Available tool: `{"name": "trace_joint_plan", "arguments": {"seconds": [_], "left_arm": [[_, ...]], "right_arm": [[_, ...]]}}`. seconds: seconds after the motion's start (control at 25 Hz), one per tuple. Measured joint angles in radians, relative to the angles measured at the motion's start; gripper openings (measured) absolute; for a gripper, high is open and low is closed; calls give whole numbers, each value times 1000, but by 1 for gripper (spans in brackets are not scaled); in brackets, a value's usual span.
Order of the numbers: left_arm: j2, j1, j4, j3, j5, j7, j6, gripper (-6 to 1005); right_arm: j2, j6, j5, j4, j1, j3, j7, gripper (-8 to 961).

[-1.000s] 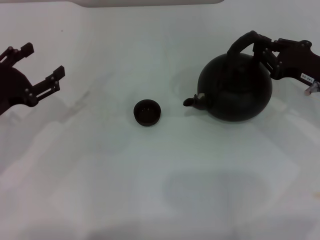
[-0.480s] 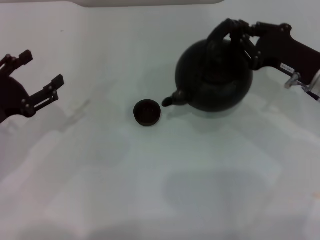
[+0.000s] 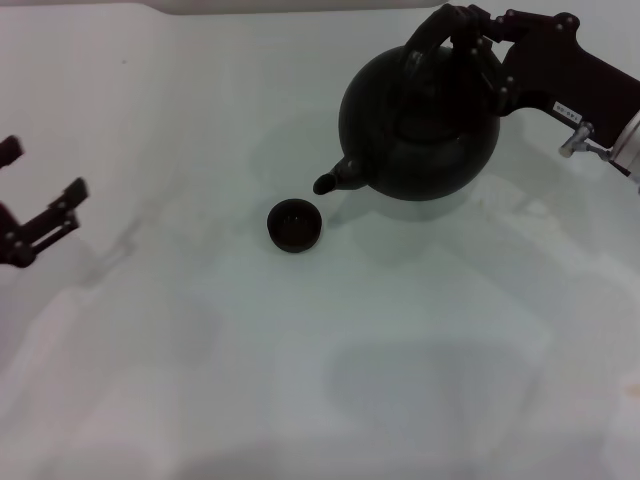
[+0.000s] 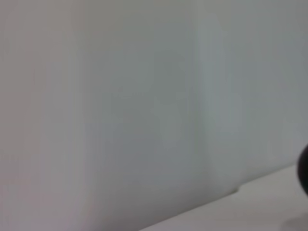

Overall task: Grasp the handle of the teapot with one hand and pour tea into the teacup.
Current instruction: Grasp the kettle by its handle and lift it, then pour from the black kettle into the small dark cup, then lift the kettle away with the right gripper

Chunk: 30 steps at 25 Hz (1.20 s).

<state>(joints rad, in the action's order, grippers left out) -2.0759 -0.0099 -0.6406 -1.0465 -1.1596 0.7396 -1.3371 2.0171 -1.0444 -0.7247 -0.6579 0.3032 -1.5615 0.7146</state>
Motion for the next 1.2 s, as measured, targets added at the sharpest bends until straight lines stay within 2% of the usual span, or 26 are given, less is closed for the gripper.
{"name": "trace_joint_plan", "arguments": {"seconds": [0.16, 0.28, 0.52, 0.92, 1.2], "left_arm": [[3, 5, 73, 81, 1, -27, -34, 861], [2, 7, 86, 95, -1, -37, -34, 861], [0, 10, 99, 98, -2, -40, -34, 861], [1, -5, 111, 99, 1, -58, -34, 861], [1, -23, 111, 99, 2, -61, -34, 861]], "right_arm": [[0, 33, 3, -4, -1, -2, -22, 139], [0, 83, 5, -21, -1, -9, -43, 136], [1, 200, 5, -76, -1, -37, -103, 134], [1, 224, 13, -95, -12, -67, -114, 132], [2, 365, 14, -240, -72, -169, -144, 133]]}}
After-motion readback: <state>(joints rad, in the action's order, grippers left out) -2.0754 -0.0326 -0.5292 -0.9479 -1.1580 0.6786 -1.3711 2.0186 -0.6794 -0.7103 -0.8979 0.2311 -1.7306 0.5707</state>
